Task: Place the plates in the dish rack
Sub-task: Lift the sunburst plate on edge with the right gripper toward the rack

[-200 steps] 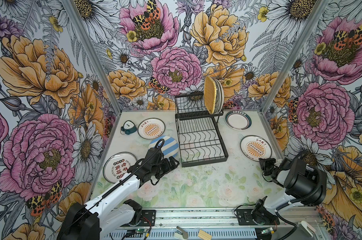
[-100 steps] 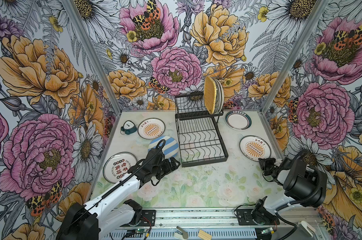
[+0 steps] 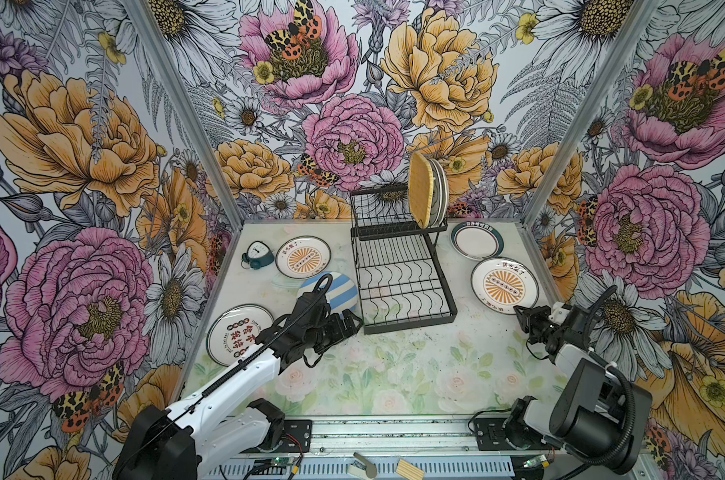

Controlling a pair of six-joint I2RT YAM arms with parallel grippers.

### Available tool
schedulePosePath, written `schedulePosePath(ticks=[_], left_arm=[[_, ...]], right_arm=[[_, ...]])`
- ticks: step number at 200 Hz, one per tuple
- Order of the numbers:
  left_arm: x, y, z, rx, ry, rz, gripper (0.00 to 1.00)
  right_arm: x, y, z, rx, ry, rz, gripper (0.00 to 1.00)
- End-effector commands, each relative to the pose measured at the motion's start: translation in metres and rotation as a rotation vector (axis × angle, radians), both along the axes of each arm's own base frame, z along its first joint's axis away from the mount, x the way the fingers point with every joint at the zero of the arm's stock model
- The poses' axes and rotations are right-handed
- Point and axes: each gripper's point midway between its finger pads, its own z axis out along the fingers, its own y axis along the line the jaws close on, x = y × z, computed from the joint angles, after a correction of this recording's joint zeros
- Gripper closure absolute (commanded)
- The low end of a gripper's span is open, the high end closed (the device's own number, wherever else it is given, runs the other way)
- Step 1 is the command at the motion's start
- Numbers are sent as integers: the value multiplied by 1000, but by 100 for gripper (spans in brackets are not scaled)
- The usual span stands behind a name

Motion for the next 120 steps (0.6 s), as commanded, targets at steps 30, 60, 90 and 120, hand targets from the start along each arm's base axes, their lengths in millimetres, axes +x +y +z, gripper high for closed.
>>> schedulePosePath(ticks=[30, 60, 90, 120], left_arm=[[4, -10, 17, -21, -54, -76, 1], [7, -11, 25, -34, -73, -96, 1], [12, -15, 31, -49, -93, -120, 1], [19, -20, 41, -75, -122, -141, 1]], right_arm=[[-2, 62, 39, -22, -89, 223, 100], [-4, 95, 53, -42, -120, 320, 100], [-7, 127, 68, -53, -144, 414, 100], [-11, 159, 75, -62, -157, 519, 100]])
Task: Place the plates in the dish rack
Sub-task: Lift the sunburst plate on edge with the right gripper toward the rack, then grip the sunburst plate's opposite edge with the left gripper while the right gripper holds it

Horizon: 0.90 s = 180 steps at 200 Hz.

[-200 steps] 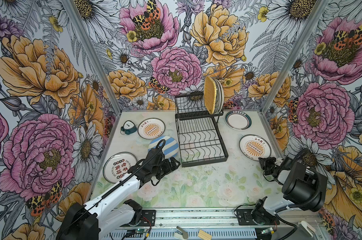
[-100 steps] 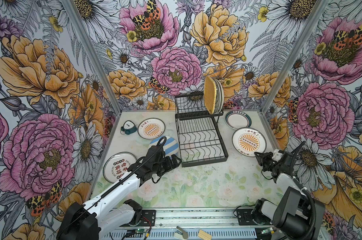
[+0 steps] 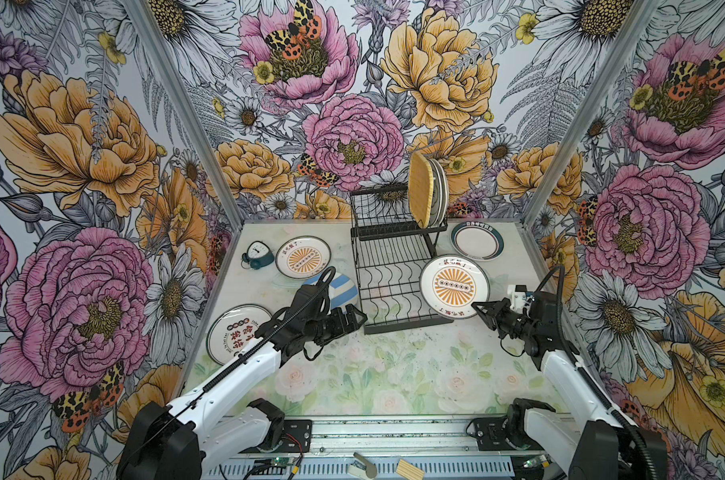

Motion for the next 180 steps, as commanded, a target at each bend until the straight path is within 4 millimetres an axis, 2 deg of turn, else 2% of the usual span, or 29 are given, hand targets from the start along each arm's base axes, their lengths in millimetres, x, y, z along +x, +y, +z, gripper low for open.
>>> schedulePosePath(ticks=[1, 52, 82, 137, 180], left_arm=[[10, -9, 21, -45, -71, -50, 1], [19, -20, 49, -146, -159, -99, 1], [18, -28, 64, -237, -218, -132, 5], [19, -29, 63, -271, -221, -154, 15], [20, -26, 62, -301, -221, -135, 25]], right_arm=[[5, 19, 30, -16, -92, 67, 100], [-1, 67, 36, -40, -105, 221, 100], [-4, 90, 36, -58, -104, 294, 100], [-13, 135, 49, -61, -140, 452, 100], [-21, 158, 53, -52, -148, 541, 100]])
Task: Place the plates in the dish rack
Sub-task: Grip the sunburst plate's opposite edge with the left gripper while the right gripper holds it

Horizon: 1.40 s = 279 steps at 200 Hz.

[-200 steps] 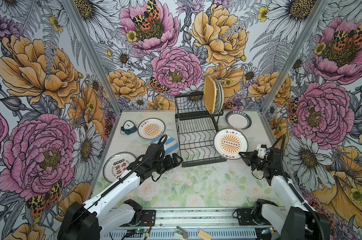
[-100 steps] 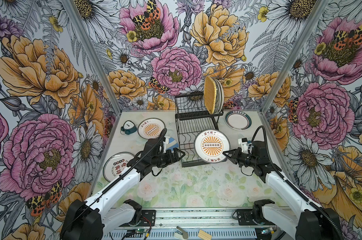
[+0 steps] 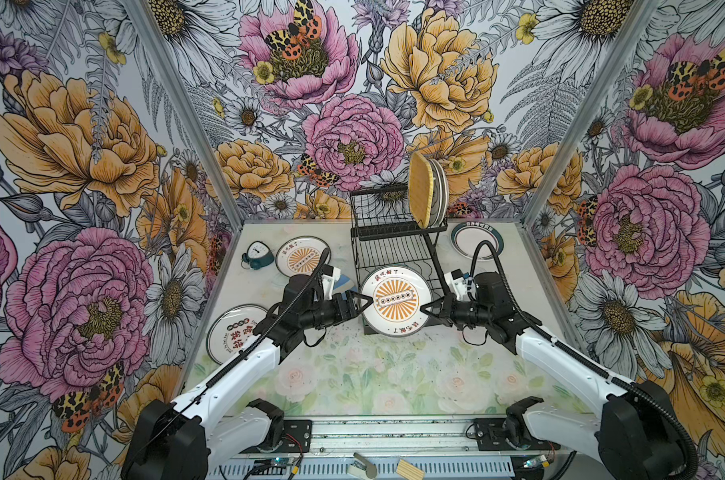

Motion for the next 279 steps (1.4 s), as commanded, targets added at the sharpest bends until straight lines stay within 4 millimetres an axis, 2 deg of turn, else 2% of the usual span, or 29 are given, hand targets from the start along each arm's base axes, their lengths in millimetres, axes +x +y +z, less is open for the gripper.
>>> schedulePosePath(ticks=[1, 57, 67, 102, 137, 169, 218, 245, 279], left_arm=[[0, 1, 5, -45, -21, -8, 25], [1, 7, 9, -65, -26, 10, 65], [1, 7, 9, -67, -24, 11, 68], [1, 7, 11, -74, -24, 13, 70], [1, 6, 14, -81, -24, 12, 87], [0, 6, 14, -86, -20, 6, 100], [-3, 5, 19, -105, -23, -21, 100], [-7, 2, 22, -120, -19, -55, 100], [-12, -1, 22, -131, -11, -88, 100]], right_arm=[[4, 15, 26, 36, -98, 61, 100], [2, 28, 31, 51, -98, 124, 100], [2, 30, 33, 53, -102, 133, 100], [0, 38, 36, 62, -110, 170, 100], [-3, 42, 37, 66, -115, 195, 100], [-2, 46, 48, 85, -143, 225, 85], [-1, 52, 61, 114, -170, 272, 67], [2, 59, 73, 179, -192, 301, 65], [8, 65, 76, 215, -196, 311, 65]])
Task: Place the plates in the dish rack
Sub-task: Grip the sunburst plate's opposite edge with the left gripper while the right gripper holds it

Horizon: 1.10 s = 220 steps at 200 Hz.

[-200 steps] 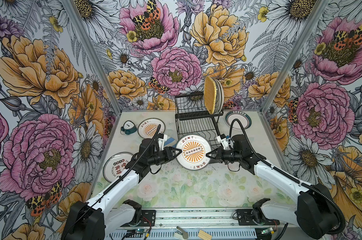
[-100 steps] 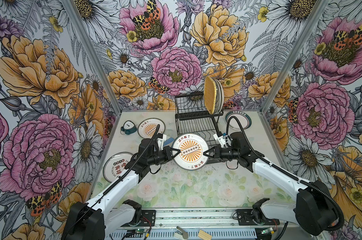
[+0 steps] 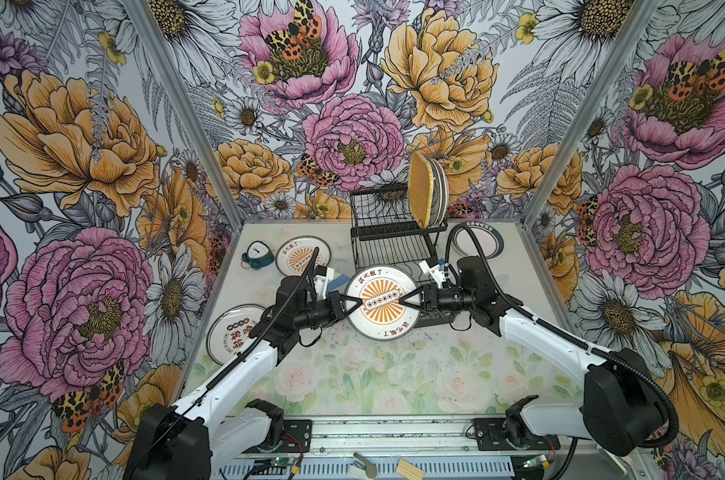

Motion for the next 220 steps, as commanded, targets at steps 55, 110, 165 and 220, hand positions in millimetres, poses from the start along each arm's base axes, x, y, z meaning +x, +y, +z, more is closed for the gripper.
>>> schedulePosePath(ticks=[55, 110, 165, 220], left_arm=[[-16, -9, 15, -46, -39, -107, 100], [-13, -8, 14, -42, -40, -106, 100], [-8, -4, 16, -35, -46, -89, 91], [-3, 18, 23, 14, -62, -25, 27]], right_arm=[[7, 16, 39, 125, -103, 77, 79], [3, 17, 36, 128, -94, 93, 92], [5, 16, 35, 106, -99, 83, 100], [22, -6, 46, -7, -182, -51, 100]])
